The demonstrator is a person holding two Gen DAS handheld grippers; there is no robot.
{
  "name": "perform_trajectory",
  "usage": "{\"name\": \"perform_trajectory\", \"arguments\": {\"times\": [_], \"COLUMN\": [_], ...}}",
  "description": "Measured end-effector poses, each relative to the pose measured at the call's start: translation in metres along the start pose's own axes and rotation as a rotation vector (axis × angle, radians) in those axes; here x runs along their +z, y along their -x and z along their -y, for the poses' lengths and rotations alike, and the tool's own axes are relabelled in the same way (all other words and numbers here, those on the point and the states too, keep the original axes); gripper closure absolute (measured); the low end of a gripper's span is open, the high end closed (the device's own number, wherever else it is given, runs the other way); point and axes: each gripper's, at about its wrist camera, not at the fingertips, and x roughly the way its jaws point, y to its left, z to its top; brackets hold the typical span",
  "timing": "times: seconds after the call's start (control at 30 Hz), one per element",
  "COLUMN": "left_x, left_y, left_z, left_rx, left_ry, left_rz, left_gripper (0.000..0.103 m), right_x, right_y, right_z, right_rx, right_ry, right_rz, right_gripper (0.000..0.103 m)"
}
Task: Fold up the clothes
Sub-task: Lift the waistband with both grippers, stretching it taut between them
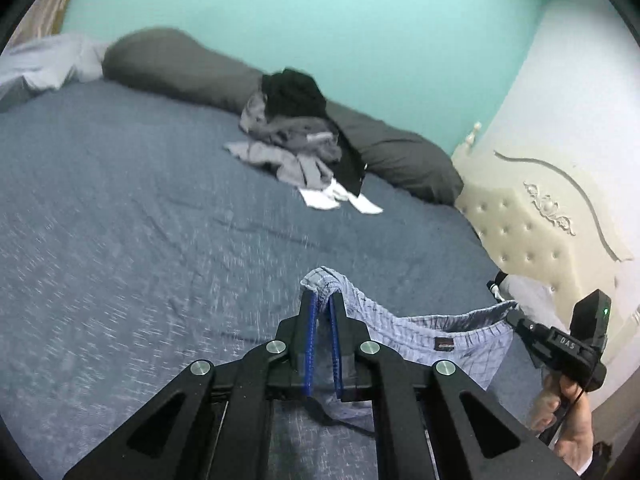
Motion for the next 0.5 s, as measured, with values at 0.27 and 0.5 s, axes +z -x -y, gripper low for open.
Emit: {"name": "perform_trajectory", "arguments": {"times": [0.27,0.5], "left_x": [0.023,0.037], "left_y": [0.074,0.122], "left_z": [0.037,0.063], "left_rx": [0.017,0.037], "left_ry": [-0.062,-0.104], "left_rz": [0.101,0.152], "left_gripper": [0.096,0.096], "right_x": [0.022,0.039], "right_y": [0.051,0.103], "right_z": [-0.031,-0.059], "right_rx": [0.098,0.191], "right_ry": [0.046,0.07], "right_rz": [0.086,0.17], "right_gripper": [0.095,0.095]}}
